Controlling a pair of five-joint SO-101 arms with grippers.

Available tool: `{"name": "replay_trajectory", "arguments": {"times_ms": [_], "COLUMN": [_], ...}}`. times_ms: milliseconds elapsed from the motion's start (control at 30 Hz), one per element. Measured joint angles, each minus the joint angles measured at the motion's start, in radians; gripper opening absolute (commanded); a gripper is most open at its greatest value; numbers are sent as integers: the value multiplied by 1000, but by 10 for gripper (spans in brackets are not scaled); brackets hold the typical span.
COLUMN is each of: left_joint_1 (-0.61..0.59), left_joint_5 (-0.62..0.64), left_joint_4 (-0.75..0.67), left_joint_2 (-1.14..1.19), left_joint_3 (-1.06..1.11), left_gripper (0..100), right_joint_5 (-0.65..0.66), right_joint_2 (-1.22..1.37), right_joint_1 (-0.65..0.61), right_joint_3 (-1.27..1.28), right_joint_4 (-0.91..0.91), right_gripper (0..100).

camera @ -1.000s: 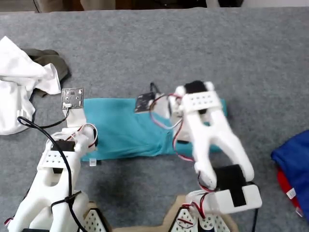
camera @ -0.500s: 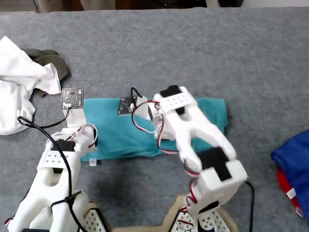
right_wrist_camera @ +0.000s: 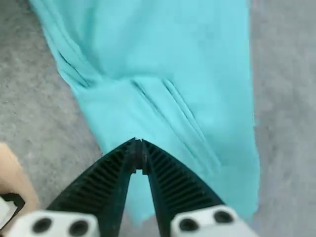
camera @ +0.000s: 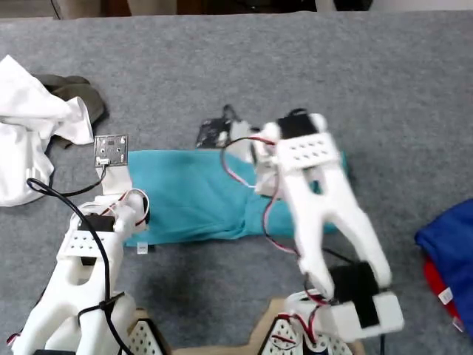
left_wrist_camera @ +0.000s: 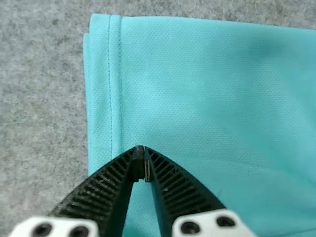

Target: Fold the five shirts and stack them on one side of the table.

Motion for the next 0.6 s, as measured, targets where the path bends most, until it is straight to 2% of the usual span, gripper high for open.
{"name": "replay_trajectory", "arguments": {"times_ms": [167,300,500,600], "left_joint_1": [0,-12,-31,-5], "left_joint_5": [0,0,3,-78], "left_joint_4": [0,38,193,235], "left_joint_2": [0,2,2,2], "left_joint_3": [0,-41,-106,-87], "left_gripper": [21,21,21,20], "right_joint_5": [6,6,6,6], "right_joint_2": [9,71,172,229], "right_joint_1": [160,235,290,299], "right_joint_3": [0,63,180,193], "right_joint_4": [2,-92,-258,-322], "right_gripper": [7,7,6,6]}}
